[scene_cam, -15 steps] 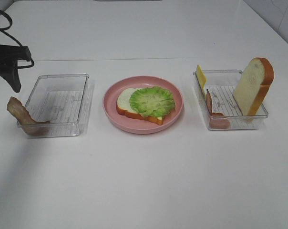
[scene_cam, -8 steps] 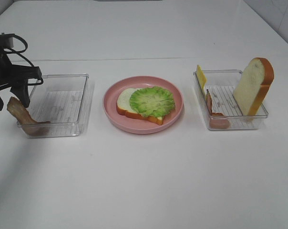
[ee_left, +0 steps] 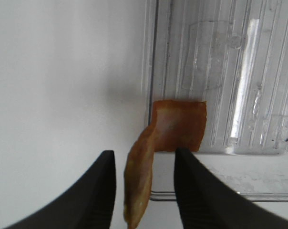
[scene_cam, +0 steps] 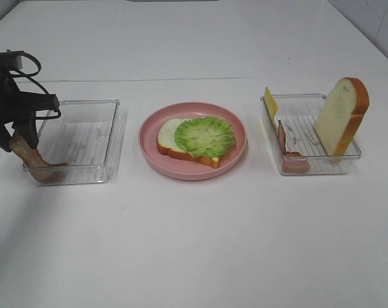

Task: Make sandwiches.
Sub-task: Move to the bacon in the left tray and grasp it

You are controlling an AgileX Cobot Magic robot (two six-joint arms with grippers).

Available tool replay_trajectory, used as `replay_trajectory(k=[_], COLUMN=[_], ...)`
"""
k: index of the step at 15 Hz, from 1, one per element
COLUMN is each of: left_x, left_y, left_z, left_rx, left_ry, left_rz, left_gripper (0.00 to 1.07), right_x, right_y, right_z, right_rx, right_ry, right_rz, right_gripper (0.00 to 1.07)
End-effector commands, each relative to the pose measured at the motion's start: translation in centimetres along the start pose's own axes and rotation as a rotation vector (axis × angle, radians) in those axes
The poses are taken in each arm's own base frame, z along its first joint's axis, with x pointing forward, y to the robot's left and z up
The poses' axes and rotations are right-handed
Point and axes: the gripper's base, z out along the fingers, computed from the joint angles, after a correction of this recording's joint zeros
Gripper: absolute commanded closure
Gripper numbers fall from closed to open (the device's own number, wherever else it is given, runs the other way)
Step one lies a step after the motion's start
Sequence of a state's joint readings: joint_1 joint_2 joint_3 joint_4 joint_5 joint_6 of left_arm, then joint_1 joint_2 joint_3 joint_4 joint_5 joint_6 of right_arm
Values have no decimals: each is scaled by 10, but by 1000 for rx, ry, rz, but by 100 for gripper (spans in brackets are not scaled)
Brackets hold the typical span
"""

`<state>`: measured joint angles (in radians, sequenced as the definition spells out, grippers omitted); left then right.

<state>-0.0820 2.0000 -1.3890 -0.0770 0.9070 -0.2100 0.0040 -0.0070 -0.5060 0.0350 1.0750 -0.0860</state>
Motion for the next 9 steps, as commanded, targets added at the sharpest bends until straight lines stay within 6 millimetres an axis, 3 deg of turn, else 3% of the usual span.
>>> replay_trajectory(k=[1,6,9], left_x=[1,1,0], left_y=[-1,-3,-6], left_z=[2,2,0], left_rx=[11,33,60], left_ry=[-2,4,3], left_rz=[-7,-3,12], left_gripper=[81,107,107], right_x=[0,0,0], right_y=[0,0,0], right_z=[-1,-1,-1], right_rx=[4,4,4], right_ry=[-20,-20,-20], right_rz=[6,6,6], right_gripper=[29,29,29])
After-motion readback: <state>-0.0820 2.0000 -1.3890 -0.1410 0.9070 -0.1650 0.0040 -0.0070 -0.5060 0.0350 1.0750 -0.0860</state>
